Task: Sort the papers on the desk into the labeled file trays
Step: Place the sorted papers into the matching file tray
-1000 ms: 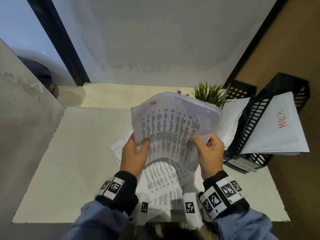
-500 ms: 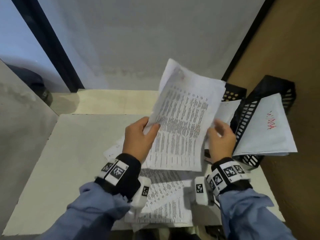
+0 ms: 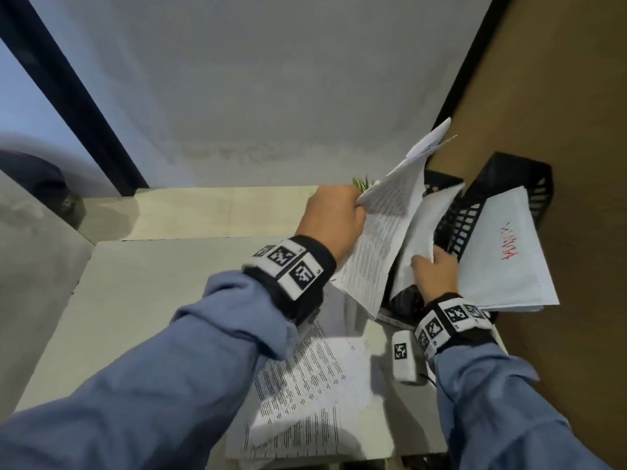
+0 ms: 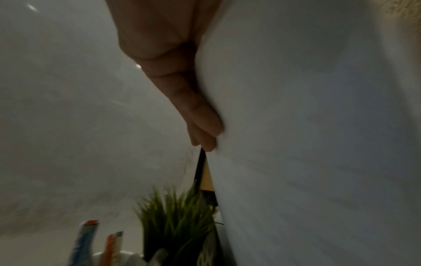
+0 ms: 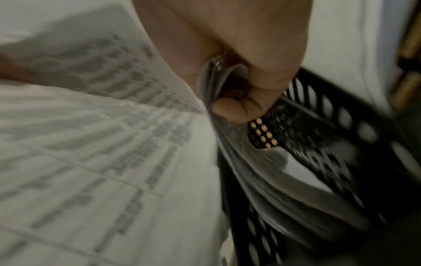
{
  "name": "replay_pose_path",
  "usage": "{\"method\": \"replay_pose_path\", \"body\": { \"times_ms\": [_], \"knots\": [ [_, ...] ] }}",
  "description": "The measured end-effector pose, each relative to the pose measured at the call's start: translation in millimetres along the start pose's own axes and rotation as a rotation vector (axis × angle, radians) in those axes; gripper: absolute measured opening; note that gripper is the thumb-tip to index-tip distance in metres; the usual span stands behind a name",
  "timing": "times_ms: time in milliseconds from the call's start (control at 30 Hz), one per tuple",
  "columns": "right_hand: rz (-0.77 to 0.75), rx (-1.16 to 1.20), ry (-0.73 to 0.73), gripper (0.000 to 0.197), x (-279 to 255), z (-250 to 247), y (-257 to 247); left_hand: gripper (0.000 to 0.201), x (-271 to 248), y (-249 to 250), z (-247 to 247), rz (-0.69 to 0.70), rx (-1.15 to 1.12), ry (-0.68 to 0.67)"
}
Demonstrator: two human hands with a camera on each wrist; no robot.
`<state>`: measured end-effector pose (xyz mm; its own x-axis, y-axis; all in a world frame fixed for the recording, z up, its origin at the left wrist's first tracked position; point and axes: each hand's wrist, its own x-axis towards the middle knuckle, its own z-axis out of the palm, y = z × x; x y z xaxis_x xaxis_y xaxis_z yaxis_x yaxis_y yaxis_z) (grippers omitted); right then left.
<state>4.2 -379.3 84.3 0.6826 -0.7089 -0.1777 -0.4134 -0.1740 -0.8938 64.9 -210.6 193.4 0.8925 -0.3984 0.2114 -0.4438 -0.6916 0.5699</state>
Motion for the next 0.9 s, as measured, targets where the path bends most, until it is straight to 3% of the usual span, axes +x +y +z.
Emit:
{"method": "replay_pose_path", "body": {
  "times_ms": [167, 233, 333, 467, 533, 633, 767, 900],
  "knots": [
    [-0.282, -0.115, -0.079, 0.021, -5.6, -32.2, -43.3, 0.018, 29.0, 31.5, 38.9, 0.005, 0.076, -0.113],
    [-0.333, -0.192, -0.077, 0.027, -6.3, -40.0, -55.9, 0.017, 38.9, 41.1, 54.8, -0.024, 0.054, -0.154],
    [-0.379, -0.311, -0.087, 0.021, -8.6, -43.6, -66.1, 0.017, 50.0, 45.9, 77.7, -0.090, 0.000, -0.171],
    [-0.317, -0.551, -0.188, 0.055, -10.9, -30.0, -55.0, 0.019, 51.9, 31.9, 110.5, -0.225, -0.160, -0.264],
    [-0.223, -0.582, -0.266, 0.060, -12.1, -19.3, -37.8, 0.032, 47.5, 21.7, 125.0, -0.263, -0.205, -0.383],
    [-0.153, -0.568, -0.238, 0.059, -15.7, -9.9, -21.8, 0.044, 39.4, 13.2, 131.4, -0.270, -0.239, -0.448],
    [-0.204, -0.536, -0.183, 0.058, -16.0, -6.7, -25.4, 0.037, 29.1, 7.5, 117.0, -0.250, -0.392, -0.405],
    [-0.335, -0.450, -0.129, 0.050, -34.3, -6.4, -39.5, 0.030, -5.9, -20.1, 97.4, -0.299, -0.499, -0.176]
  ]
}}
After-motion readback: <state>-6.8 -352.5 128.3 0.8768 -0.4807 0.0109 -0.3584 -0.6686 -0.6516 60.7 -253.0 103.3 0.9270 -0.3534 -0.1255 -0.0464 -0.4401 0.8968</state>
